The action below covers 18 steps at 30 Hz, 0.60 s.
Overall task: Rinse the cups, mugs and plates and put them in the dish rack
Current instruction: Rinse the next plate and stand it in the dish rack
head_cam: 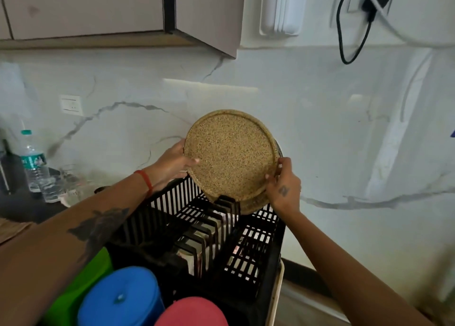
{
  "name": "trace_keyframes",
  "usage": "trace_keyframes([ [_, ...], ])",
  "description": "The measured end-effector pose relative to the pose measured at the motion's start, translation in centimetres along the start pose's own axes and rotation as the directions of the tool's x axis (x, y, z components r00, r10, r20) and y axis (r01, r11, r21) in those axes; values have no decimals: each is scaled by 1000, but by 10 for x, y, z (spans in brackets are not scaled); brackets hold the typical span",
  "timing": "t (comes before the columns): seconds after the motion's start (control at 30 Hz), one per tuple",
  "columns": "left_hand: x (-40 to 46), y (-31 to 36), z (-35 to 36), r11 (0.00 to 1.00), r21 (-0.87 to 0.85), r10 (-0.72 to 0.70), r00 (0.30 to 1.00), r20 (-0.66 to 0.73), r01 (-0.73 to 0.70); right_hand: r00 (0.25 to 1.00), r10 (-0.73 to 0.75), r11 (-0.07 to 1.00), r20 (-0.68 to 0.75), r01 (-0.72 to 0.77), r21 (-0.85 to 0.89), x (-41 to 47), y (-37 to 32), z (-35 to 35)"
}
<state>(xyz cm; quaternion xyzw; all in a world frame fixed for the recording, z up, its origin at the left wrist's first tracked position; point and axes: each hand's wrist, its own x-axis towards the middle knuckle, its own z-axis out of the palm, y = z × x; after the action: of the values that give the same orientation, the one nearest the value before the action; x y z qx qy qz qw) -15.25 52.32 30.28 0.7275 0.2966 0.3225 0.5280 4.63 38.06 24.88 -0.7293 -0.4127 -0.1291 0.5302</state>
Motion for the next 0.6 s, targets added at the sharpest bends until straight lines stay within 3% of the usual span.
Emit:
trace_keyframes([
  [0.27,8,-21,6,985,76,-160,985,64,155,992,35,969,124,-3,-246,-6,-2,0],
  [0.4,3,-22,15,968,174,-202,973,114,181,985,107,971,136,-74,-226,-10,-4,-1],
  [0.6,-16,-6,38,942,319,-182,960,212,108,979,66,978,193,-25,-209,-11,-9,-7],
])
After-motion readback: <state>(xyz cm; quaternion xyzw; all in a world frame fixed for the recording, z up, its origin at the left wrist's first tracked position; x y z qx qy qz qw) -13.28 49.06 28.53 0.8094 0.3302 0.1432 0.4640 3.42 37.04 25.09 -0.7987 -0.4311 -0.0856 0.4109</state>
